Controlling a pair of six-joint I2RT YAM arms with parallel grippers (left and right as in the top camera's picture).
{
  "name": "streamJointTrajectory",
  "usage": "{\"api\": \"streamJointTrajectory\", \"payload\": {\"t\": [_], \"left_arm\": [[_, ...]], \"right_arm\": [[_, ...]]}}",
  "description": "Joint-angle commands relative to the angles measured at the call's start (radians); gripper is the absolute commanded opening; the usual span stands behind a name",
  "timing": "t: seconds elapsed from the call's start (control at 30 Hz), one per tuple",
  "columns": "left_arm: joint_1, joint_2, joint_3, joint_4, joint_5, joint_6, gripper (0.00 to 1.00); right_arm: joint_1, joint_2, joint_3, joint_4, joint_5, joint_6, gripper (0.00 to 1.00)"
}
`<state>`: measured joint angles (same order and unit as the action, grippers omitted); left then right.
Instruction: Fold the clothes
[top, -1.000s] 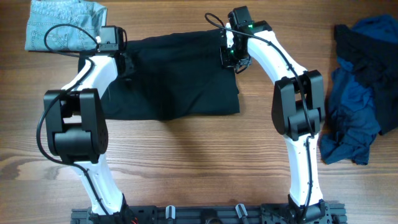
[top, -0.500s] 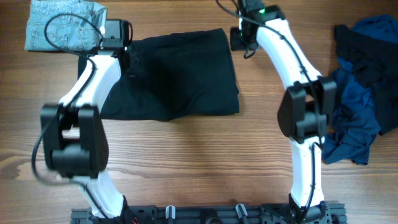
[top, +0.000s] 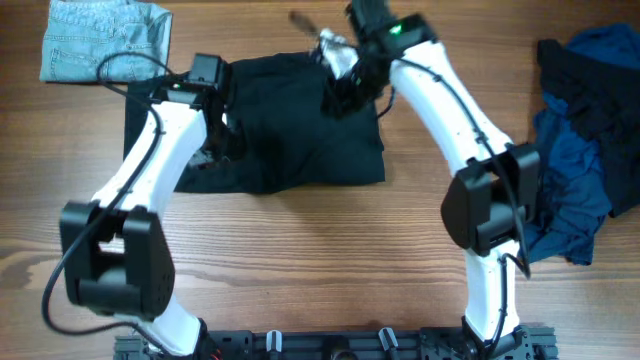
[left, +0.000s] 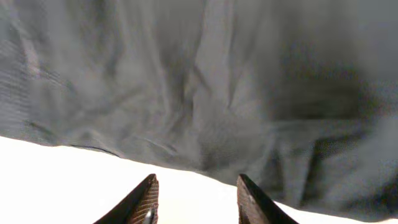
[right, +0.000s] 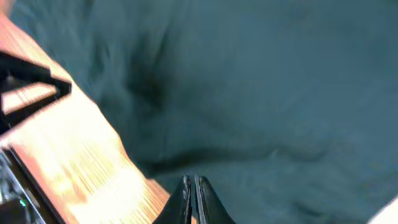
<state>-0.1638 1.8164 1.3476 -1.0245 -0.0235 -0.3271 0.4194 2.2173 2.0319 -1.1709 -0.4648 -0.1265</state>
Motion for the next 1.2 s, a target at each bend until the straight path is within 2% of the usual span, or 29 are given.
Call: {"api": "streamJointTrajectory", "payload": {"t": [0.0,0.17,0.27,0.47,0.6,0.63,0.73,1.17], "left_arm": [[-0.003,0.059,-0.038,0.037,0.042,-0.025,0.34],[-0.002,0.112,-0.042,0.129,0.042,-0.025,0.12],[-0.002,0.143,-0.042,0.139,0.042,-0.025,0.05],[-0.002,0.187,-0.042,0.141,0.036,-0.020,0.04],[-0.002,0.192,-0.042,0.137,-0.012,-0.021,0.04],[-0.001,0.192,-0.042,0.108,-0.084,-0.021,0.05],[0.012,0.192,-0.042,0.060,-0.127,-0.021,0.05],[0.174,0.190,-0.041,-0.039,-0.154,-0.022,0.04]], "right_arm": [[0.014,0.019,-0.090,0.010,0.039,-0.031,0.04],[0.015,0.019,-0.150,0.035,0.039,-0.032,0.04],[0.015,0.019,-0.190,0.049,0.040,-0.032,0.04],[0.015,0.019,-0.307,0.133,0.041,-0.020,0.04],[0.013,0.019,-0.363,0.168,0.184,0.060,0.04],[-0.003,0.019,-0.368,0.163,0.244,0.108,0.04],[-0.031,0.019,-0.369,0.165,0.242,0.111,0.04],[-0.187,0.019,-0.372,0.164,0.313,0.137,0.04]]}}
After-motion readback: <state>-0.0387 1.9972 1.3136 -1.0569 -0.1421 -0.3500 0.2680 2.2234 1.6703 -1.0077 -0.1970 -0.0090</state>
